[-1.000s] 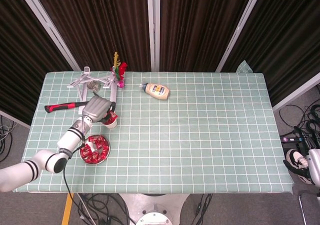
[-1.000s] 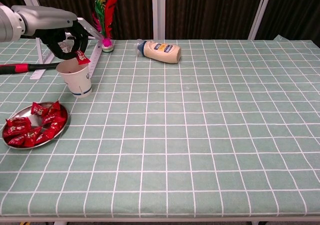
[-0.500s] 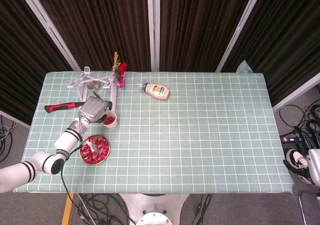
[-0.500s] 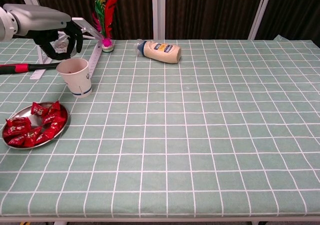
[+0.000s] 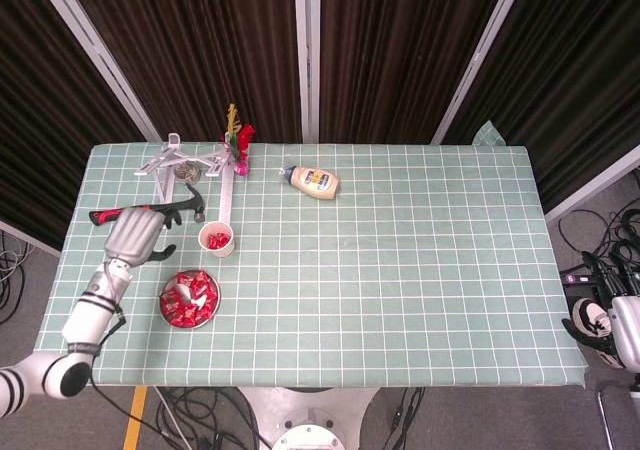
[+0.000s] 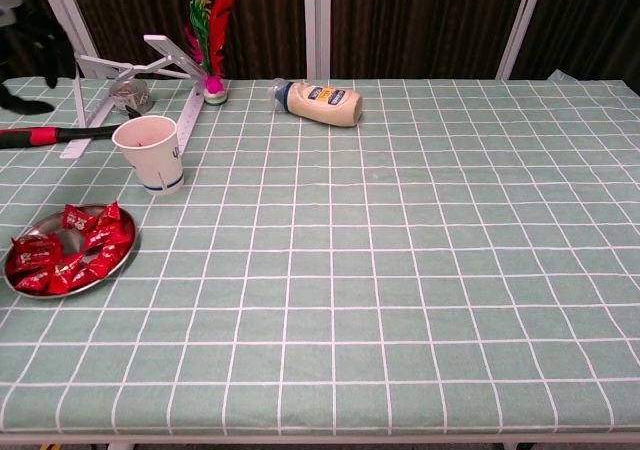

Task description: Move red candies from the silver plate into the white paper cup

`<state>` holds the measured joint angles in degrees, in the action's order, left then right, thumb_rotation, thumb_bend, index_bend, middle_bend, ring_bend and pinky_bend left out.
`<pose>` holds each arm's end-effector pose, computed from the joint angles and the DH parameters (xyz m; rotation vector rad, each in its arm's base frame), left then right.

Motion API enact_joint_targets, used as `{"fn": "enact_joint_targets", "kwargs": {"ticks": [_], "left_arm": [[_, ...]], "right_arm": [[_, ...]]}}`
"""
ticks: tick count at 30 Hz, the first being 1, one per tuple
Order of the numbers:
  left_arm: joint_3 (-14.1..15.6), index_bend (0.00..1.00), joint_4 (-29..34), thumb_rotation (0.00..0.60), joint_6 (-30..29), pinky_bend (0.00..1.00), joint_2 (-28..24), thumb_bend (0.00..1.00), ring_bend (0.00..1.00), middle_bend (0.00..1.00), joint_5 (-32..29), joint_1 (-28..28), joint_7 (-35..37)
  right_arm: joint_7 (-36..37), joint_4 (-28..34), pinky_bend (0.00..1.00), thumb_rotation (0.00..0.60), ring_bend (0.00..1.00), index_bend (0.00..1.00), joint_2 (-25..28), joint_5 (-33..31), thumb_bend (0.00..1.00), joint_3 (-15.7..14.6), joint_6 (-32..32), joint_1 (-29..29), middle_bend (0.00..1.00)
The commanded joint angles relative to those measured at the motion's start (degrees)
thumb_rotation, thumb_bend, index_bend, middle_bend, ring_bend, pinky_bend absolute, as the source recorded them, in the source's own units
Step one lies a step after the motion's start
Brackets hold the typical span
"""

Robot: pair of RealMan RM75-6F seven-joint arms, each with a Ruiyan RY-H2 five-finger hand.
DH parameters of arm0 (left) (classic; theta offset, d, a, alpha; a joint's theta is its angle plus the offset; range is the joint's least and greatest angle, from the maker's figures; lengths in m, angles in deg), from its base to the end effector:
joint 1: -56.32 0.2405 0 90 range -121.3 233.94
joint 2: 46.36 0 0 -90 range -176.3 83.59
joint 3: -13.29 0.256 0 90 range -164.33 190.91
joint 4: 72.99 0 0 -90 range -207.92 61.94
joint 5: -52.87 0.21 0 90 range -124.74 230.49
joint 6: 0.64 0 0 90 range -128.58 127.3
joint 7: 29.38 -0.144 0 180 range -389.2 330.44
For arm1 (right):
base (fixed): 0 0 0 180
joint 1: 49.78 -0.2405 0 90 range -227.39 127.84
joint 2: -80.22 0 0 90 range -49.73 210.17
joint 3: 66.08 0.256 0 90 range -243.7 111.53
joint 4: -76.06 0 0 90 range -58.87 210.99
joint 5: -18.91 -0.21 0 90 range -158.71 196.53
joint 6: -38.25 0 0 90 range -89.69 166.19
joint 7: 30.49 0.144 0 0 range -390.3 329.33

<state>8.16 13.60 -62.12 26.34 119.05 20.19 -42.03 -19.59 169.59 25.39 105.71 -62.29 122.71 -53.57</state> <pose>-0.2304 0.3414 0.0849 -1.6989 -0.8565 -0.8071 -0.3167 -0.1789 0.2097 1.3603 -0.9377 0.9468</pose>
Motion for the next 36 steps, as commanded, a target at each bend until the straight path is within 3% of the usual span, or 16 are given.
{"fn": "enact_joint_targets", "kwargs": {"ticks": [1,5,10,19,36], "left_arm": [[3.78,0.47,2.29,0.600,-3.38,1.00,-1.14,0.24,0.95,0.56,3.77,4.14,0.71],[6.67,0.47,1.46,0.600,-3.04,1.00,0.61,0.22,0.95,0.56,5.46,6.31,-0.03],[7.67,0.48,-1.06,0.600,-1.23,1.00,3.84,0.22,0.95,0.56,5.14,7.36,-0.53],[6.51,0.48,-5.41,0.600,3.22,1.00,8.04,0.22,0.95,0.56,1.70,7.01,-3.18],[5.39,0.49,-8.41,0.600,6.92,1.00,10.57,0.23,0.95,0.56,-1.05,6.77,-5.16]], "right_arm": [[-0.12,0.08,0.25,0.600,0.02,0.08,-0.04,0.14,0.10,0.01,-0.01,-0.12,0.16],[-0.43,0.39,0.25,0.600,0.02,0.08,-0.08,0.50,0.10,-0.12,-0.05,-0.22,0.16],[-0.75,0.79,0.25,0.600,0.02,0.08,0.06,0.70,0.10,-0.14,0.37,-0.11,0.16],[-0.91,1.04,0.26,0.600,0.02,0.08,0.31,0.56,0.10,-0.26,0.71,0.20,0.16],[-0.79,0.95,0.26,0.600,0.02,0.08,0.28,0.40,0.10,-0.22,0.66,0.17,0.16]]}}
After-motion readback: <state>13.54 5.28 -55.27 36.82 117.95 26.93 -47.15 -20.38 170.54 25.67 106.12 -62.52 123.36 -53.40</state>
